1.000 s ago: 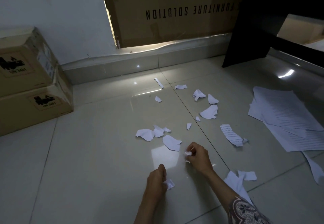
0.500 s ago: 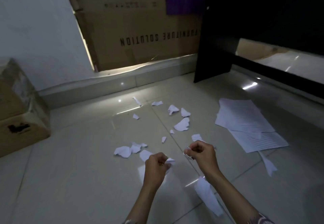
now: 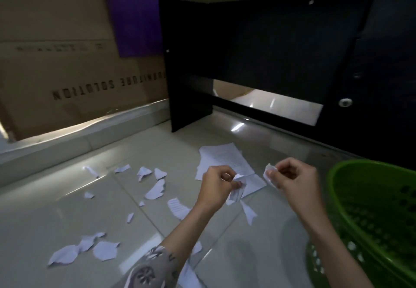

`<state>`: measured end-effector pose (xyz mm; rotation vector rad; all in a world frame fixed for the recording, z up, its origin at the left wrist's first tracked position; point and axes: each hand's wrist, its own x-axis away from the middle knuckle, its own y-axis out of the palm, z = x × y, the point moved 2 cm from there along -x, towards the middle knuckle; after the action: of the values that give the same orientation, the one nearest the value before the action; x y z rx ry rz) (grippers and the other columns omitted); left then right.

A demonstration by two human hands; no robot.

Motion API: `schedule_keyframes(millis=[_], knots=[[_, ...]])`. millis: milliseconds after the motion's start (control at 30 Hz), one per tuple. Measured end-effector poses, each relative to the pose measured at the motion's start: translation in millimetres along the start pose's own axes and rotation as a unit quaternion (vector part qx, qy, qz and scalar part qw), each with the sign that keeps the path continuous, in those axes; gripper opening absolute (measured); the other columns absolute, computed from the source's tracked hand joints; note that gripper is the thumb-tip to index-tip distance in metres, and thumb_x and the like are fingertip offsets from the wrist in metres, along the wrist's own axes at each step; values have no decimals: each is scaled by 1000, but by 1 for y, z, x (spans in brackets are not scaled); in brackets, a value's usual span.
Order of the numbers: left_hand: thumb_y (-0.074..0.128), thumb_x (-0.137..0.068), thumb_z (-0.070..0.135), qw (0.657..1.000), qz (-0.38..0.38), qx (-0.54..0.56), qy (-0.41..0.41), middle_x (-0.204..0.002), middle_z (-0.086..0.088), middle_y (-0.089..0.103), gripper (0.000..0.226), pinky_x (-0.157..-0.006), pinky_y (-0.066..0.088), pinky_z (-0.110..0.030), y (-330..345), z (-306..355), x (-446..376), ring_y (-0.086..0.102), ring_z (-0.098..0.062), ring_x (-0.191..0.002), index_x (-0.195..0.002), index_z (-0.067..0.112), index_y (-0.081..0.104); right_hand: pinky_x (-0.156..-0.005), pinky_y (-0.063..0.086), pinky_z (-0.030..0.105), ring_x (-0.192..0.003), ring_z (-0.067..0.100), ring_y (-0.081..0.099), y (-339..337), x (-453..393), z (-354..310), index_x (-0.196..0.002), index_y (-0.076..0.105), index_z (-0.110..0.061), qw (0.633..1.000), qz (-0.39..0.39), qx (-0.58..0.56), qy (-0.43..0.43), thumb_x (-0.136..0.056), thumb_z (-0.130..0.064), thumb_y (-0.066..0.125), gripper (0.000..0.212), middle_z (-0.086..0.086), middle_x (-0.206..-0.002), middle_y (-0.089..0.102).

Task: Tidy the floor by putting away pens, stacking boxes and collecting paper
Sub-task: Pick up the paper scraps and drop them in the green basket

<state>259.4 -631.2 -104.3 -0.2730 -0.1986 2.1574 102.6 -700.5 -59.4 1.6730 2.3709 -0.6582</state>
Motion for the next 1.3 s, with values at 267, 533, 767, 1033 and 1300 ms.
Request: schedule_keyframes(millis=[267,533,767,1033,1300], knots=[[72,-74,3,990,-122,39,54,-49,5,53,27,-60,39,-26,128,86,-5,47,-12,-54,-57,20,60,-59,48,33,-59,17,59,-151,3,-8,-62,60,-9,983,136,122,30,-79,-16,71,21,6,-61,63],[68,-80,4,975,-197,-17,105,-57,-1,59,4,-55,47,-13,214,114,2,55,1,-46,-81,1,68,-56,41,29,-62,19,56,-220,17,44,-68,60,-5,941,163,257,150,-79,-9,68,14,10,-68,62],[73,-76,8,980,-166,-32,102,-83,-5,64,21,-73,51,-23,198,110,-9,59,-13,-77,-96,6,67,-47,38,20,-60,11,54,-227,25,74,-87,64,-9,918,145,298,216,-83,-14,67,7,5,-81,63],[71,-78,7,990,-103,-37,86,-76,2,58,19,-69,46,-18,115,92,-36,56,-12,-76,-95,5,64,-64,43,22,-78,7,56,-181,18,31,-81,65,-13,958,163,213,103,-86,-14,61,6,-5,-80,62],[72,-77,10,996,8,-92,-8,-79,-4,57,17,-59,40,-18,-53,23,-54,55,-19,-74,-90,7,61,-58,49,26,-59,3,57,-26,-5,-16,-65,64,-17,998,44,37,29,-80,-2,63,21,-7,-60,65]])
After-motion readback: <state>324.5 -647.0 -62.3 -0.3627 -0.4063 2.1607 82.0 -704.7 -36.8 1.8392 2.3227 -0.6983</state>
